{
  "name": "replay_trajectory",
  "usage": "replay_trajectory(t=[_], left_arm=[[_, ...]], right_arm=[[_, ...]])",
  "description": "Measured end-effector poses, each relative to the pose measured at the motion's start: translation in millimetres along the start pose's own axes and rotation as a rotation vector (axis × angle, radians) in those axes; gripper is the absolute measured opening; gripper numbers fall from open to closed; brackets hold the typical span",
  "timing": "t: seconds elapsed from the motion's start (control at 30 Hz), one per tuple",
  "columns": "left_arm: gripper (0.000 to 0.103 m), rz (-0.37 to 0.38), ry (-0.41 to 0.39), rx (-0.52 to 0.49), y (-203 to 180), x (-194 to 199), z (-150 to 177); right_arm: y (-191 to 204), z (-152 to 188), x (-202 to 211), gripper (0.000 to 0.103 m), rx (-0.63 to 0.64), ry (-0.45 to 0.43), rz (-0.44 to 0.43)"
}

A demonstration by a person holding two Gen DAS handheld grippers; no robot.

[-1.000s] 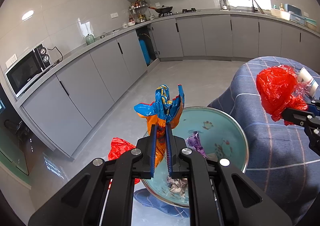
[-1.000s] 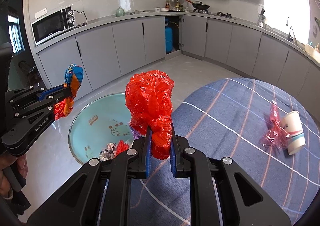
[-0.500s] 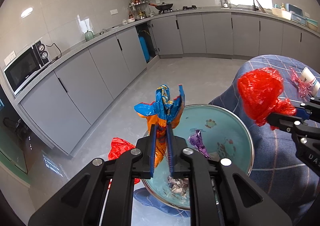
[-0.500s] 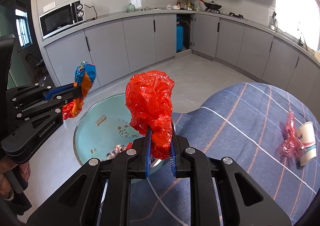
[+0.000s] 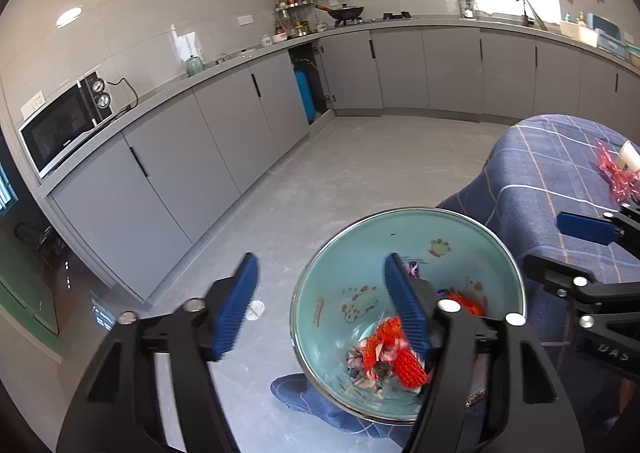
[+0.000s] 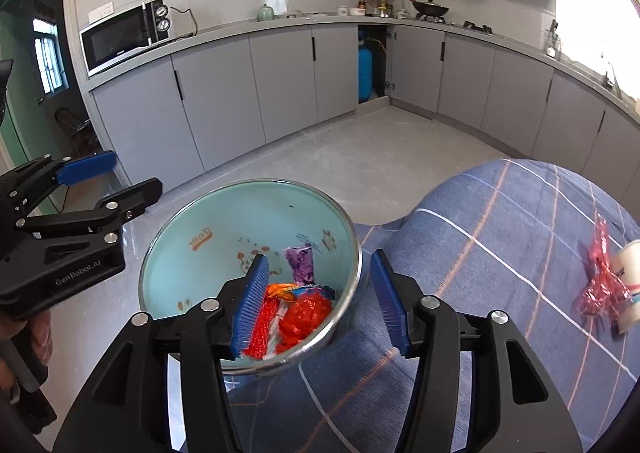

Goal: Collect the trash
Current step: 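Open both tools to drop the wrapper and red bag into the bucket, then move both open tools back to the white cup and pink wrapper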

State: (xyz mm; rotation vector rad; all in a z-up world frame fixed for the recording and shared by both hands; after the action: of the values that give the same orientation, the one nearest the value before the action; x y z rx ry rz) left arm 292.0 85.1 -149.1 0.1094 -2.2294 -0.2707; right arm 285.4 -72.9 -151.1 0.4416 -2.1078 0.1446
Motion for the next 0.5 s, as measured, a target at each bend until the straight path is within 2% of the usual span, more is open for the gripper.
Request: replay_trajectory(t=[0.23, 0.37, 0.5], left_arm=[[0.074, 0.012, -0.015, -0.013, -11, 10, 0], [0.080, 0.022, -0.024, -0.033, -26, 17, 0], [0.081, 0.035, -0.035, -0.058, -42, 23, -4]], right_arm=[[-16, 9, 16, 0.059, -0.032, -0.010, 0.022], [-30, 17, 28, 0.061, -0.054, -0.020, 0.036], [-45, 26, 37, 0.062, -0.087, -0.026, 0.059]])
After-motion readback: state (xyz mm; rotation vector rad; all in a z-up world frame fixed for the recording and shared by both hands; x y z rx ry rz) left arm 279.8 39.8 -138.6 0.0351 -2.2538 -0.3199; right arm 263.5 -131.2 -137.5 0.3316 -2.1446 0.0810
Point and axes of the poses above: each gripper's, at about its wrist camera, not at the fingertips, and x roughly against the way its jaws point, y to its left, z to its underside, the point moved 9 cm from there along -x, roughly the way its jaws point, and after that the axes turned 14 degrees about y, right-handed, at the moved point
